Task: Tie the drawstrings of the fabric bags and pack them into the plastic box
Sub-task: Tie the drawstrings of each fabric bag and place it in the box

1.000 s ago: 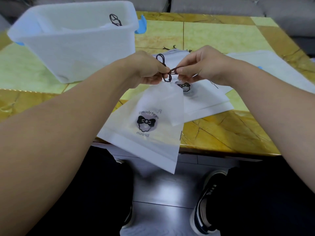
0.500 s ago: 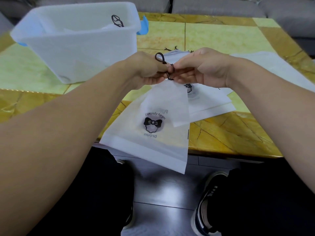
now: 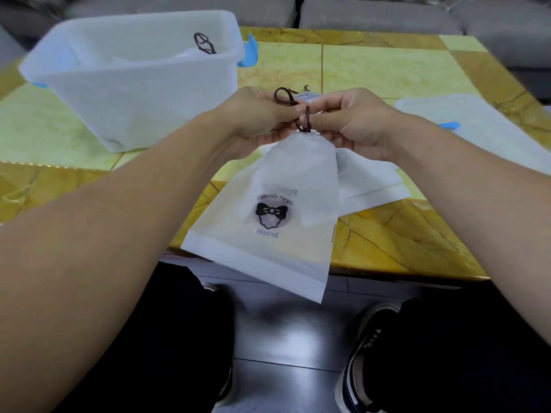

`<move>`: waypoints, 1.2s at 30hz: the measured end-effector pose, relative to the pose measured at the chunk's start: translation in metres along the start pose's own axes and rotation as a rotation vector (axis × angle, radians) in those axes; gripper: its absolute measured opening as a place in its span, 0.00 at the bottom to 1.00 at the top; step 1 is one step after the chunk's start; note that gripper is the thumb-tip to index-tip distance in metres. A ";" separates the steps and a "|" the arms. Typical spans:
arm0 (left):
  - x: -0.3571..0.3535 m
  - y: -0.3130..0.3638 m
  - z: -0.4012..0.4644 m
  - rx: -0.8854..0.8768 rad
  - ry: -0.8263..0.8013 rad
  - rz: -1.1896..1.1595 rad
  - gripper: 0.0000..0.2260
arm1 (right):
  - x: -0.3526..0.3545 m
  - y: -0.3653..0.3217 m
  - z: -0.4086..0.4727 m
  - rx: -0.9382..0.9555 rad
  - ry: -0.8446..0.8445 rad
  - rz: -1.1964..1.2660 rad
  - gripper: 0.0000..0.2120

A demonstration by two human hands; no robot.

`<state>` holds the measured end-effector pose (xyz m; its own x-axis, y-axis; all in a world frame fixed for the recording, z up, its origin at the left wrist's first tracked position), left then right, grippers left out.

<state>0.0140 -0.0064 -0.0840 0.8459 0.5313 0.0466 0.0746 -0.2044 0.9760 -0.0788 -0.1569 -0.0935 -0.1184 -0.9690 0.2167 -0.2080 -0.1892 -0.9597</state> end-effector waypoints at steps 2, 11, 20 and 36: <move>0.000 0.001 -0.001 -0.016 -0.005 -0.016 0.04 | 0.000 -0.002 -0.001 0.009 0.000 -0.043 0.04; -0.001 0.007 -0.003 -0.086 -0.034 -0.063 0.06 | 0.002 -0.005 -0.004 0.016 -0.098 0.032 0.07; -0.002 0.009 -0.001 -0.200 0.003 0.014 0.03 | -0.003 -0.011 -0.003 0.157 0.031 0.258 0.18; -0.005 0.011 -0.005 -0.398 -0.037 0.021 0.05 | 0.018 -0.008 -0.002 0.111 -0.355 0.494 0.23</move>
<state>0.0079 -0.0075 -0.0720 0.8643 0.4985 0.0667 -0.1470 0.1235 0.9814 -0.0811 -0.1723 -0.0819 0.1590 -0.9363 -0.3130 -0.1064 0.2989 -0.9483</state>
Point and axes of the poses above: each hand's wrist, its own z-axis towards the middle knuckle, its own x-axis out of the back of the hand, y = z × x, the point moved 1 cm from there along z, towards the middle knuckle, and after that the axes turned 12 degrees about -y, right-handed, at the moved point
